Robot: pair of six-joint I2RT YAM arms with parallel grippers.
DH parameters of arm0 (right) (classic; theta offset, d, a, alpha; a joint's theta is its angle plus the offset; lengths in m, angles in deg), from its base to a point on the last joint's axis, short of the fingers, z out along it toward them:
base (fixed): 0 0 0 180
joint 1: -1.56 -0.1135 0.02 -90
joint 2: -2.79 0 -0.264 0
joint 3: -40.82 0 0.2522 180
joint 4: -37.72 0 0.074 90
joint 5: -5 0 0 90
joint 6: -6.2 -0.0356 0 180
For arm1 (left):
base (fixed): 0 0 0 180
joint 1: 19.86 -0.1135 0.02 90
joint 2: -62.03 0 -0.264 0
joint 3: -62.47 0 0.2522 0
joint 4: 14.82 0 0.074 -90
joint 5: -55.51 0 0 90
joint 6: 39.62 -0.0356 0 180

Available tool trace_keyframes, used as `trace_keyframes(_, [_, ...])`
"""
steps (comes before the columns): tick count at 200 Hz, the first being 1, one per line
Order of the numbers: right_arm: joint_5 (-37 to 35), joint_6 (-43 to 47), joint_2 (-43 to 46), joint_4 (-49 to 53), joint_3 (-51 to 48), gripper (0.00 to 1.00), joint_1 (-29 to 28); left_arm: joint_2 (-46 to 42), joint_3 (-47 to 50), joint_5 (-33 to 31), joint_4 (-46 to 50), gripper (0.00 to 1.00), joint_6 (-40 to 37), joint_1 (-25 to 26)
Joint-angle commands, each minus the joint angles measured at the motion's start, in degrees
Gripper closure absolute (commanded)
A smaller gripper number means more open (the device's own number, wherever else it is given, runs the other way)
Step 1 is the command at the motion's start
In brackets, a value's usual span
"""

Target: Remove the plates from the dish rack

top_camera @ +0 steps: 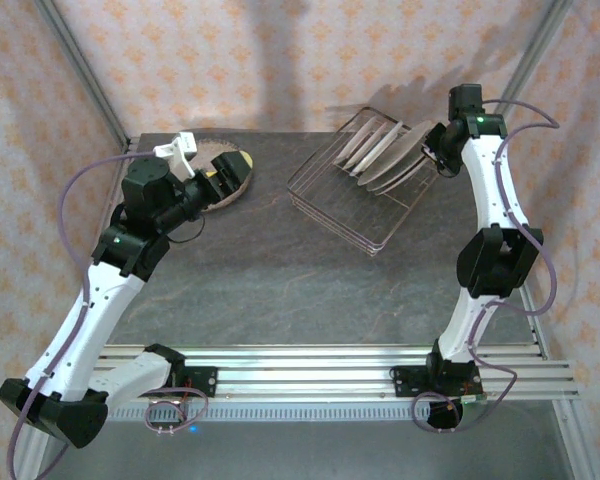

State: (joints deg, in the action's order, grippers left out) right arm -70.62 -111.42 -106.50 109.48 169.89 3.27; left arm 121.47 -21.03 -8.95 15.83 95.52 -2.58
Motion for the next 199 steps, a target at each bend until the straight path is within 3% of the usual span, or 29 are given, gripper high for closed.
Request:
trace_keyframes(1, [-1.87,-0.29,1.70,-2.25,-2.24,0.77,0.16,-0.11,-1.52,1.09,-2.47,0.10,0.60,0.45])
trace_keyframes(43, [-1.64,-0.59,1.89,-2.88,-3.22,0.81,0.21,-0.29,-1.28,1.00,-2.47,0.10,0.62,0.48])
trace_keyframes(127, [-0.61,-0.33,-0.01,-2.64,-2.41,0.78,0.21,-0.11,-1.55,1.00,-2.46,0.10,0.62,0.49])
trace_keyframes(199, [-2.12,0.87,0.91,-1.95,0.08,0.98,0.17,0.02,-1.64,1.09,-2.64,0.11,0.64,0.56])
